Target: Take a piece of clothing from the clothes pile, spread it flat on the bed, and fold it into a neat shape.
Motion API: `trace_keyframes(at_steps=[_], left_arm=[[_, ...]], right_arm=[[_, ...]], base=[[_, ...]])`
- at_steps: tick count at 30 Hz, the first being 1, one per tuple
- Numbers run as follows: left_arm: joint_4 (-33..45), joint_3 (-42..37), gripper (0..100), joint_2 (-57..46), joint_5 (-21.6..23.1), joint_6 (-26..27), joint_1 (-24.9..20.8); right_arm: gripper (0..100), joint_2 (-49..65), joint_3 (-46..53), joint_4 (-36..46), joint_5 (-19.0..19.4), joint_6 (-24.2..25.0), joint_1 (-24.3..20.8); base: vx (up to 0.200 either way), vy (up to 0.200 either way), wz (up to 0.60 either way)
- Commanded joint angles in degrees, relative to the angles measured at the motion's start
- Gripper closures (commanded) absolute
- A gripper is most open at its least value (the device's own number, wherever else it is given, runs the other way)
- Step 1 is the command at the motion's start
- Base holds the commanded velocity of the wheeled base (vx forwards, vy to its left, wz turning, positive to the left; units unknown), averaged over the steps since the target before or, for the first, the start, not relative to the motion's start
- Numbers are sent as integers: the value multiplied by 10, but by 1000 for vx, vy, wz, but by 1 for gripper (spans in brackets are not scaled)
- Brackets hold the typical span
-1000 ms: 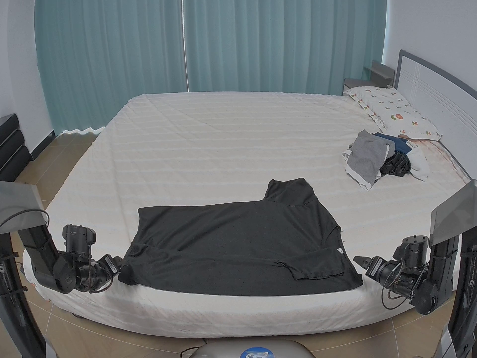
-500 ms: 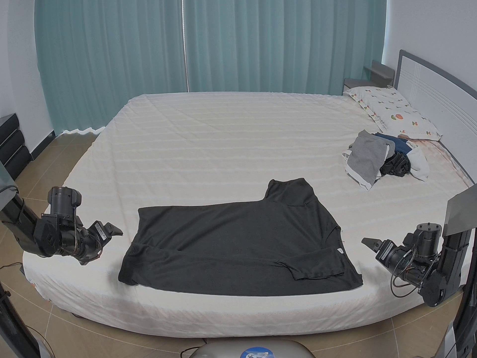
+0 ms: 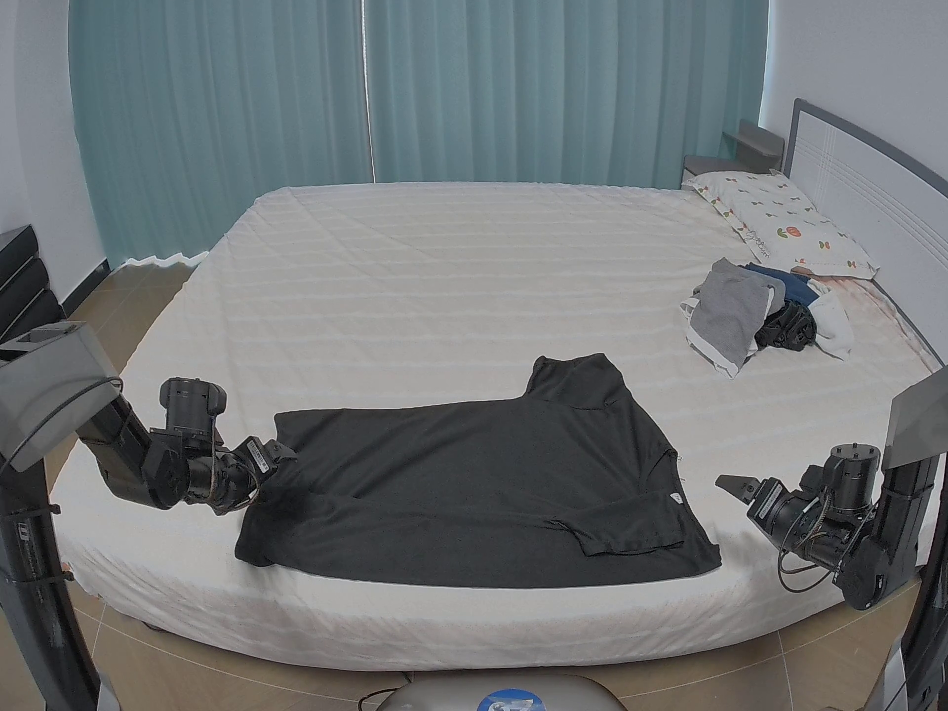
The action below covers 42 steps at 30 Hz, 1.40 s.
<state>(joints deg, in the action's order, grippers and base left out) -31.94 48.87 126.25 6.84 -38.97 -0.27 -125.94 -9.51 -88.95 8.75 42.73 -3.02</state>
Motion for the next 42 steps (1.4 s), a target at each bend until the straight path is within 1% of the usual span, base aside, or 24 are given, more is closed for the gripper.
trace_keyframes(at_steps=[1,3,6,8,9,18,19,22,25,26,28,32,33,35,38,40,41,42], left_arm=[[-27,10,0,61,-11,1,-11],[-45,10,0,63,-26,0,-11],[-49,10,0,63,-39,0,-11],[-49,10,0,63,-39,0,-11],[-51,7,0,61,-46,1,-7],[-52,4,0,64,-47,4,-7],[-52,5,100,64,-47,4,-7],[-52,6,100,66,-49,2,-3],[-52,0,100,66,-53,0,3],[-52,-6,100,64,-53,-1,8],[-52,-12,100,60,-52,-2,14],[-52,-19,100,58,-52,-7,17],[-52,-19,100,58,-52,-7,19],[-52,-19,100,58,-52,-7,21],[-52,-21,100,59,-52,-8,21],[-52,-23,100,59,-51,-8,21],[-52,-26,100,59,-51,-8,21],[-52,-26,100,59,-51,-8,21]], right_arm=[[0,-2,-2,-4,0,0,-4],[0,2,-2,-4,0,-2,-5],[0,-2,-1,-4,0,-4,-6],[0,-2,-1,-4,0,-4,-6],[0,-4,-2,-4,0,-4,-7],[0,-5,-4,-4,0,-4,-7],[0,-5,-4,-4,0,-4,-8],[0,-4,-6,-4,0,-5,-8],[0,-6,-16,-4,2,-5,-18],[0,-17,-32,2,2,-5,-31],[0,-35,-51,1,0,-8,-44],[0,-57,-86,5,3,-19,-50],[0,-73,-98,9,14,-34,-52],[0,-84,-104,11,32,-48,-53],[0,-101,-112,11,52,-56,-57],[0,-108,-118,11,52,-63,-56],[0,-125,-131,11,57,-91,-52],[0,-125,-131,11,57,-91,-52]], base=[[0,0,0],[0,0,0],[0,0,0],[0,0,0],[0,0,0],[0,0,0],[0,0,0],[0,0,0],[0,0,0],[0,0,0],[0,0,0],[0,0,0],[0,0,0],[0,0,0],[0,0,0],[0,0,0],[0,0,0],[0,0,0]])
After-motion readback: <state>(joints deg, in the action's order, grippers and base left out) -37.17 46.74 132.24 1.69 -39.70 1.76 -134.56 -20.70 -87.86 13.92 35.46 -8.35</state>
